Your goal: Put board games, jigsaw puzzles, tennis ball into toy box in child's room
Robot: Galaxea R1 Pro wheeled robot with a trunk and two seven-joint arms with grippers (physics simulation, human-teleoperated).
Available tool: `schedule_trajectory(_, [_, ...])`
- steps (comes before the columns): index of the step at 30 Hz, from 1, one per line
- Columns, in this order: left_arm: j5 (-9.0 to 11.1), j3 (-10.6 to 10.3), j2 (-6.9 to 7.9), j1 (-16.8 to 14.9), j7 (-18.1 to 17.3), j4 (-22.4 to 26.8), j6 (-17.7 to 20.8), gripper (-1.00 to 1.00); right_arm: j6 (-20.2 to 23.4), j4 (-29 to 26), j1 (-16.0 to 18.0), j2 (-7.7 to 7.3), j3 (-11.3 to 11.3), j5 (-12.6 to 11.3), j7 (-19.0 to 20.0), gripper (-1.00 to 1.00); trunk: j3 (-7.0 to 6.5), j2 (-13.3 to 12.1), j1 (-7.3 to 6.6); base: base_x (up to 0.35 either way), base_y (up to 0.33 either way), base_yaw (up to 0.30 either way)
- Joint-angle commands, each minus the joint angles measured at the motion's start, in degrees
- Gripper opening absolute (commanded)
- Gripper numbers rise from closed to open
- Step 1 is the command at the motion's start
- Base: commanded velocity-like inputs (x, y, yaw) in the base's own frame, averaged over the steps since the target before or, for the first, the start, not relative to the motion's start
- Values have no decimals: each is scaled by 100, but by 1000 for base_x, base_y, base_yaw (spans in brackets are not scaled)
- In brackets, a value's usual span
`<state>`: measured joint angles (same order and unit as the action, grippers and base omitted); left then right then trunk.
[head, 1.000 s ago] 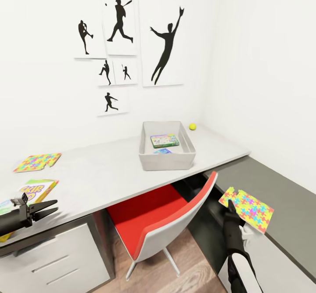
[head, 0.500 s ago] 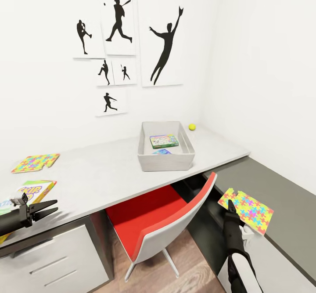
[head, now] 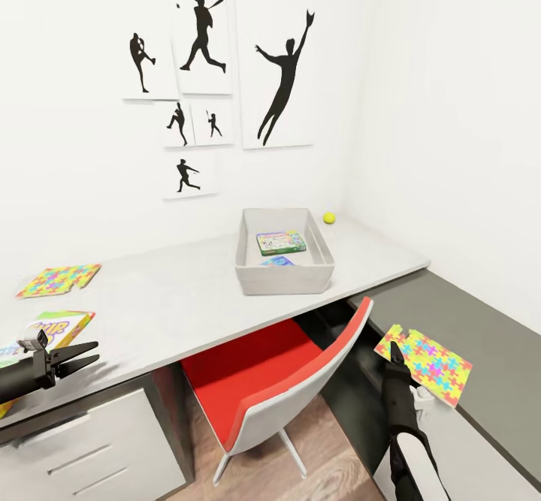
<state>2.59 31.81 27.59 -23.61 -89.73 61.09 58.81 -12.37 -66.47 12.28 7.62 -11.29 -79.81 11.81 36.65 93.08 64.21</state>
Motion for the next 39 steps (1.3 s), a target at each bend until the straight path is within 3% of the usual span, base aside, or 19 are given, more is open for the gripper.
schedule_trajectory(1, [-8,1,1,-3,-27,-1,61,100,-3,3,5,3,-5,-61,40,100,5,2,0,57,0,0])
schedule_trajectory(39, [-4,1,1,-3,-27,-1,61,100,-8,41,20,3,-5,-61,40,100,5,2,0,21,-5,0])
